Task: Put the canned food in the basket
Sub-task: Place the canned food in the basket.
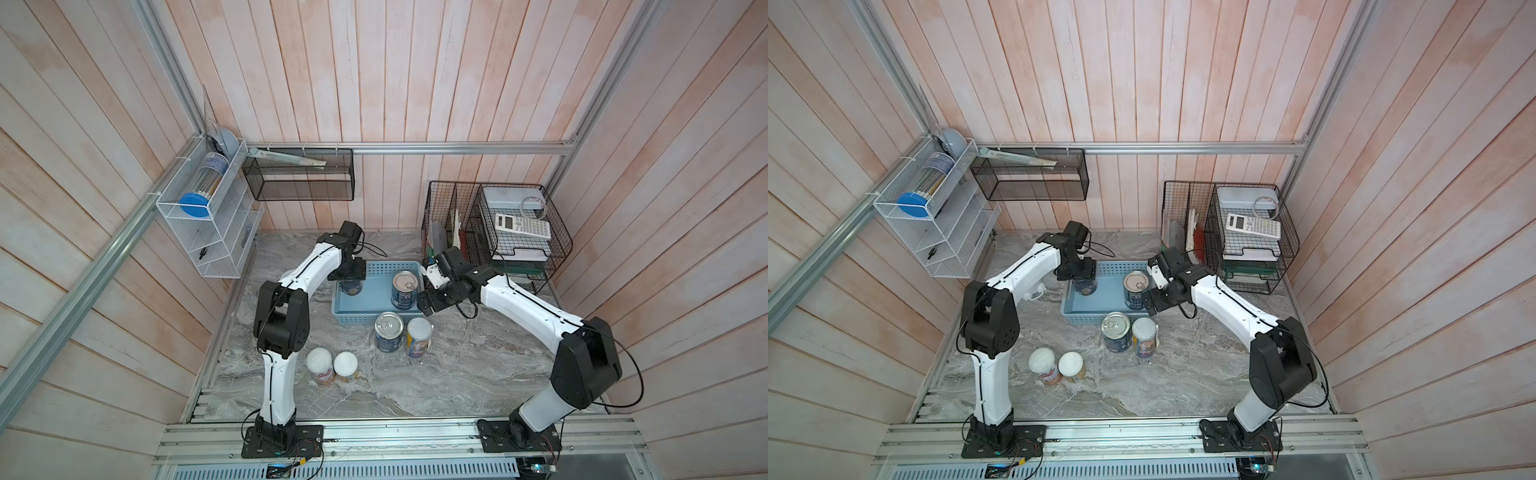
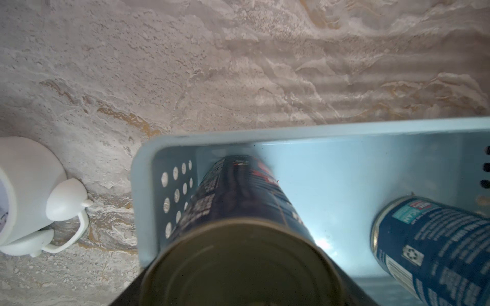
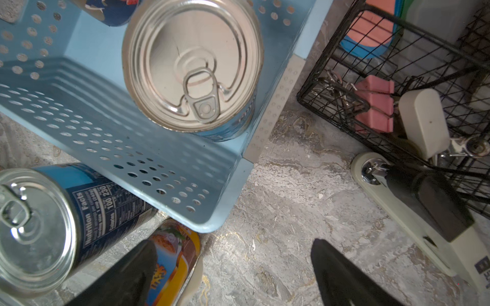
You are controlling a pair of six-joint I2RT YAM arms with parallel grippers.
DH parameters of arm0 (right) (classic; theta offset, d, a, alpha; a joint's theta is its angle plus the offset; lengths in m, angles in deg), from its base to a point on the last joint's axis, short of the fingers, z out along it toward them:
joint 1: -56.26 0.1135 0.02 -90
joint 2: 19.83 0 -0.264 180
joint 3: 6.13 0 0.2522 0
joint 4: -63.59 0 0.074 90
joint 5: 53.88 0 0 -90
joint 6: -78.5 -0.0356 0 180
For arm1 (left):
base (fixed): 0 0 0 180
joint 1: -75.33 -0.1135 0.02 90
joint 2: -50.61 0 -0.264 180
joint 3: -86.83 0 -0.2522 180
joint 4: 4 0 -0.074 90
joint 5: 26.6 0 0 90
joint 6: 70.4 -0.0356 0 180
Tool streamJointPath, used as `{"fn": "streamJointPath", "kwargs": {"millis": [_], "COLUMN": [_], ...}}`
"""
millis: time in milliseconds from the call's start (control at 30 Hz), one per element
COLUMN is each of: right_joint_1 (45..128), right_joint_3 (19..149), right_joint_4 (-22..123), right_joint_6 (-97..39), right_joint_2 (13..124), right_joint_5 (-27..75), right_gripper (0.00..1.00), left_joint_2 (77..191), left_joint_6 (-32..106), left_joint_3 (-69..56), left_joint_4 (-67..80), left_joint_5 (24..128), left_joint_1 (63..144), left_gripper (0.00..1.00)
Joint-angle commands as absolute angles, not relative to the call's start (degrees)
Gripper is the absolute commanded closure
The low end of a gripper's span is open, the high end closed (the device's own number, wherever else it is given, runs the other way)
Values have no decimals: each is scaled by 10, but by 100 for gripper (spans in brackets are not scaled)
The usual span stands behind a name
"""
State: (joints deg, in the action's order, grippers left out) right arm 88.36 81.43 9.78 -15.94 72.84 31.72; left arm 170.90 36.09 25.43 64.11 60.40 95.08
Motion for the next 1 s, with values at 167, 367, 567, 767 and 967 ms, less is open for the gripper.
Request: {"fn": "streamJointPath", "kwargs": {"millis": [167,367,567,767,967], "right_joint_1": [882,882,882,882,883], "right_joint_3": [803,791,773,760,755], "right_joint_4": [111,117,125,134,138], "right_joint_6": [-162,-163,-164,-165,-171], "right_joint_2": [722,710,690,678,670], "right_joint_5": [310,310,309,305,296], "right_gripper": [2,2,2,2,2], "left_joint_2": [1702,1650,1403,1216,1101], "left_joint_6": [365,373,420,488,559], "left_joint_3": [282,293,96,-77,-210], "left_joint_4": [603,627,597,662,700], "left_joint_5": [593,581,555,545,539], "left_joint_1": [947,951,962,1001,1012], "left_gripper": [0,0,0,0,0]}}
